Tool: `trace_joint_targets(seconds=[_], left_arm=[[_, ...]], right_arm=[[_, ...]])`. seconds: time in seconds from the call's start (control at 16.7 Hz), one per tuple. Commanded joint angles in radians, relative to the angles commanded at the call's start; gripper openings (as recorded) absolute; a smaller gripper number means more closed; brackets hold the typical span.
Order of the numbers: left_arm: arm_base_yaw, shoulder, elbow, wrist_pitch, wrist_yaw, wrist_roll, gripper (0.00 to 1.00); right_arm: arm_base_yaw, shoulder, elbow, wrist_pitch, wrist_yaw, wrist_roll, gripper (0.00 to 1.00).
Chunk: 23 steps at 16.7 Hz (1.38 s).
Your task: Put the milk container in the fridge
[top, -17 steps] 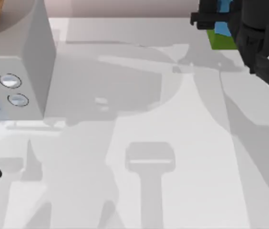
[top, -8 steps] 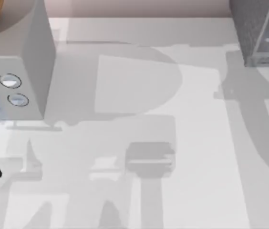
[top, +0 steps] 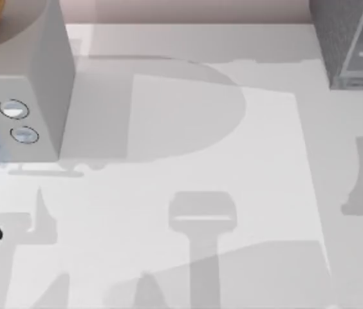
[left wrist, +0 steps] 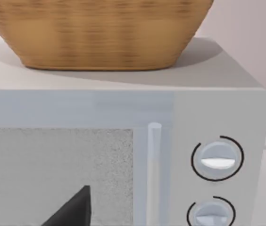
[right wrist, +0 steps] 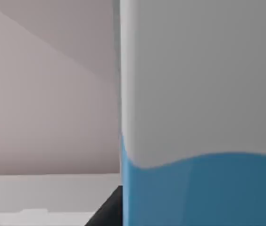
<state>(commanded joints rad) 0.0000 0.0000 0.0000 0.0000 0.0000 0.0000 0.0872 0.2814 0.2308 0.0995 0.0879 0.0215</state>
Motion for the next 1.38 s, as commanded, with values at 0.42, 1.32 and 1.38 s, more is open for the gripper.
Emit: trace_joint_targets(seconds=[0.42, 1.32, 1.38], left_arm=[[0.0, 0.0, 0.0, 0.0, 0.0, 0.0, 1.0], [0.0, 0.0, 0.0, 0.0, 0.0, 0.0, 1.0], [0.0, 0.0, 0.0, 0.0, 0.0, 0.0, 1.0]], right_arm=[[-0.087, -0.281, -0.231, -0.099, -0.088, -0.022, 0.0], [-0.166, 0.298, 0.07, 0.27, -0.169, -0.016, 0.0], [-0.181, 0.408, 0.117, 0.327, -0.181, -0.015, 0.0]])
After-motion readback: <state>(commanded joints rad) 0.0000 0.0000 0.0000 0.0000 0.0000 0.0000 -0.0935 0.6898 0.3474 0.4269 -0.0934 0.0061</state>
